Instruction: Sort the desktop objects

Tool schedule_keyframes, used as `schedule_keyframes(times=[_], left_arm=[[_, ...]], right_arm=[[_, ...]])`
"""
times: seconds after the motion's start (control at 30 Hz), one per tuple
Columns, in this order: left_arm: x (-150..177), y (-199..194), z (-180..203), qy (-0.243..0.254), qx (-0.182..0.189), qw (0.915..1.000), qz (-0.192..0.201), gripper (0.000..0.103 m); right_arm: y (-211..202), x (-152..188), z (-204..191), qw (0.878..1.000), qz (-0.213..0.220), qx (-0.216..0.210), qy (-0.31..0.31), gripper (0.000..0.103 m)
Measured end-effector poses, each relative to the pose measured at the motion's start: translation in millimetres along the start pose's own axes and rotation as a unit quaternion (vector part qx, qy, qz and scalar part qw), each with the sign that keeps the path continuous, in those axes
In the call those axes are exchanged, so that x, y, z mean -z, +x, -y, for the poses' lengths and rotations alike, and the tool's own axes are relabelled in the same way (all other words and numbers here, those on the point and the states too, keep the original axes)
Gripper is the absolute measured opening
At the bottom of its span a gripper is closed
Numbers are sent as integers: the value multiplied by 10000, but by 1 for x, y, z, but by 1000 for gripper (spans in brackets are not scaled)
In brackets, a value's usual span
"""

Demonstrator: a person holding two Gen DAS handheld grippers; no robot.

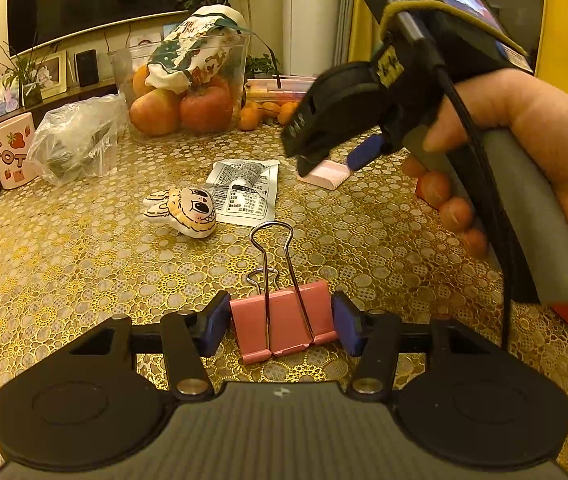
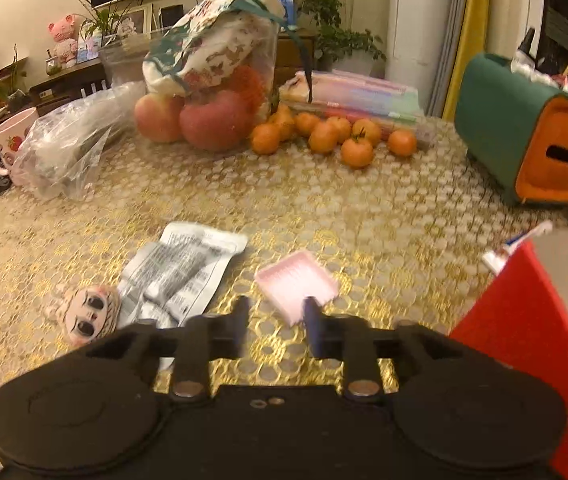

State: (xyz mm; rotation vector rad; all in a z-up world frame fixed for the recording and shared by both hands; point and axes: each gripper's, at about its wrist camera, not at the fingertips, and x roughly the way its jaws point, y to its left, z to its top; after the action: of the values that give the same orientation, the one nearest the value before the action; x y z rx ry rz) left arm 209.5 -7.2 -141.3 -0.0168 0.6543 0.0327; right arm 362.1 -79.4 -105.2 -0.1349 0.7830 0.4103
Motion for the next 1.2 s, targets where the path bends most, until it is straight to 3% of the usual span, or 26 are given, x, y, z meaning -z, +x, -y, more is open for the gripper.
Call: schedule_keyframes(times=[0.07,0.1,0.47,0.6,0.8,0.87,0.97,1.2], left_arm=[[0,0,-1,5,11,10000,5,54],[0,0,-1,3,14,10000,4,54],[-1,1,-3,2,99,10000,16,54],[-1,1,-4,7,113,9999,19,54],[-1,1,-4,5,111,9999,18,54],[-1,1,-3,8,111,9999,20,54],[-1,1,-4,3,115,9999,22,54],[-1,1,-3,11,116,9999,45,54]], right_arm=[[4,-6,2,10000,-18,-10,34,63],[7,-8,3,10000,-26,-8,27,65],[31,-17,3,9982,-304,-29,-518,66],[36,-17,9,9984,-365,-146,-394,64],[34,-17,4,9983,-269,-152,-496,43],[33,-17,2,9984,-250,-131,-491,23],[33,-17,0,9984,-216,-63,-519,4],[30,-16,7,9993,-229,-69,-280,0]])
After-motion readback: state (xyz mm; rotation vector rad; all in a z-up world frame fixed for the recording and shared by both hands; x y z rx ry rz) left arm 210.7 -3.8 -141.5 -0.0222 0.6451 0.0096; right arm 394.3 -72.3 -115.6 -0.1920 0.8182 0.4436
